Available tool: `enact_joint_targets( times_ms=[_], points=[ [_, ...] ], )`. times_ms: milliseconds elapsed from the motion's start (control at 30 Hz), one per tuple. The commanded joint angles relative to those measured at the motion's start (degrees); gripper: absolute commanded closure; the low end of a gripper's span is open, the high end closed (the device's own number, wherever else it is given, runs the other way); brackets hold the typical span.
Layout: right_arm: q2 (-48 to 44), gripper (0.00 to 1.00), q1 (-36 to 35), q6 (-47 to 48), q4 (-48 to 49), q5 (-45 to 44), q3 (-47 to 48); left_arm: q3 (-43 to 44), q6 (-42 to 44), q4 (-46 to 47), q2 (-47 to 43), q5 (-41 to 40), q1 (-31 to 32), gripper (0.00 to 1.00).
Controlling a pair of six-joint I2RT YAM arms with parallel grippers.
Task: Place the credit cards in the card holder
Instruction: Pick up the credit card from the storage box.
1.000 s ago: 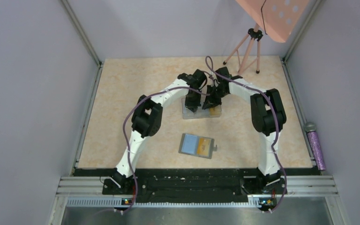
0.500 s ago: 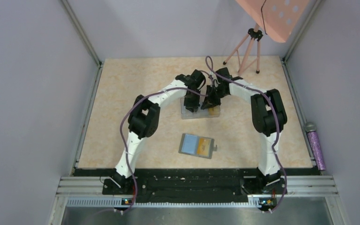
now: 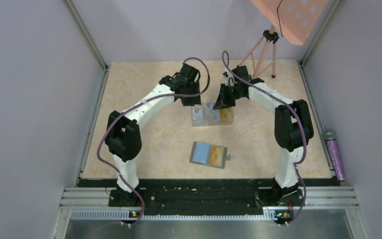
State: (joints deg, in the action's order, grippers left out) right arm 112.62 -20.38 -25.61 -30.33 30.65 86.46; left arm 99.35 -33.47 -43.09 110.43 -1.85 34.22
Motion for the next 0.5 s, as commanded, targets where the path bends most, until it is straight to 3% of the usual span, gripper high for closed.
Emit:
enact_joint_targets(
  times_ms=[0,467],
  points=[
    [-4.20,1.00,0.45,-0.09,1.29,0.30,-1.38,-5.78,-3.11,4.96,-3.85,4.02,-2.48,0.59],
    [-4.80,1.00,0.75,0.40,2.80,-3.78,-4.27,-15.29,-6.47,13.66,-5.74,16.09,-4.82,0.58]
  ],
)
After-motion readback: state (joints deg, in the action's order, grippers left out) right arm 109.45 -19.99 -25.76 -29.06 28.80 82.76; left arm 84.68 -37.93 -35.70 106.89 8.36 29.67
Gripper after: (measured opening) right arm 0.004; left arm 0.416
